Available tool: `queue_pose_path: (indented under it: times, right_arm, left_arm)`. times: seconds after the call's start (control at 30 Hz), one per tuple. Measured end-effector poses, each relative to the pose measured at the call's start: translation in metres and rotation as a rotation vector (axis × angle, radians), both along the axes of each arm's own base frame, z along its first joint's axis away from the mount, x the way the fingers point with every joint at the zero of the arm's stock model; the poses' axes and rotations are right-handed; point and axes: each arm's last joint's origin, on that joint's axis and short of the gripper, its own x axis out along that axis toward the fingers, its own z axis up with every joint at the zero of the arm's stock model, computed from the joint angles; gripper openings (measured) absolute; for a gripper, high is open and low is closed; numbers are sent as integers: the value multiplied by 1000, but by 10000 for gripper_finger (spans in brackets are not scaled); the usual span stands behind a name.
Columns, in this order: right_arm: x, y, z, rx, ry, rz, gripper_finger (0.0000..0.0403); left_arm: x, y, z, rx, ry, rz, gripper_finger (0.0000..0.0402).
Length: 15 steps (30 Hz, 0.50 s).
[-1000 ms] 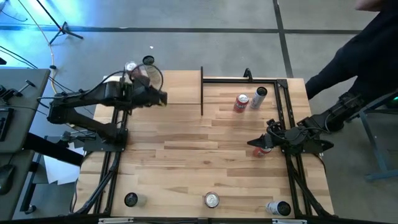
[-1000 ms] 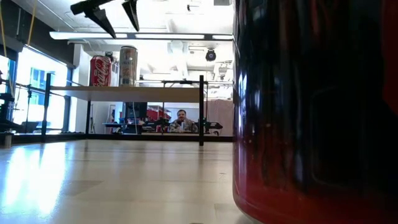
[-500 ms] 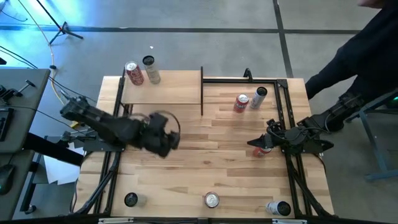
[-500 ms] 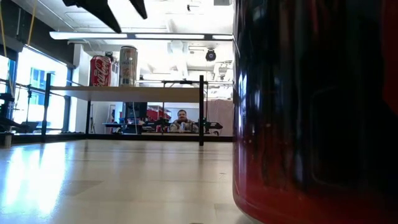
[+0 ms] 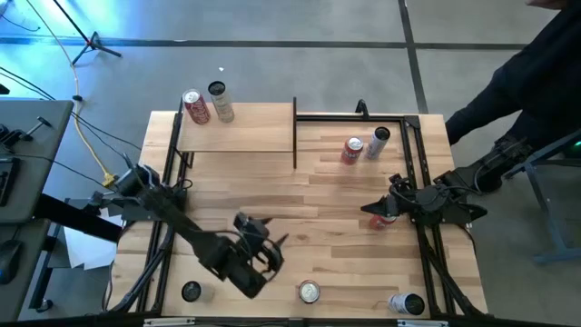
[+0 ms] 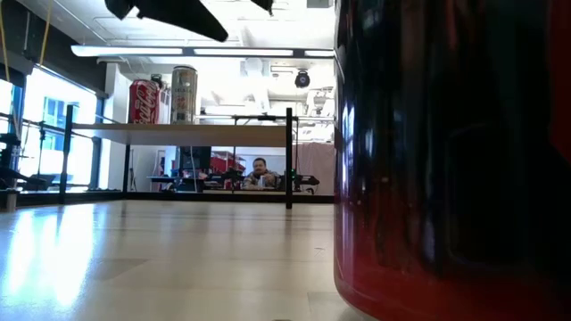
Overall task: Place canned beverage on shelf
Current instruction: Put the light orange soda can on the shelf aligned with the other light orange soda can
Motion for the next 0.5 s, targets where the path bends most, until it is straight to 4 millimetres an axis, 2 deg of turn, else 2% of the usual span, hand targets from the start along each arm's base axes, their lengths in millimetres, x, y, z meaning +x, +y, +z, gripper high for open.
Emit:
queue_pose_path:
  times: [0.23,0.5]
  right_arm:
    - [0,0,0,0,0,0,400]
    - [0,0,0,0,0,0,400]
  left_arm:
    - [17,-21,-24,-96,-24,-69,299]
    - [22,-19,-30,-194,93,-156,299]
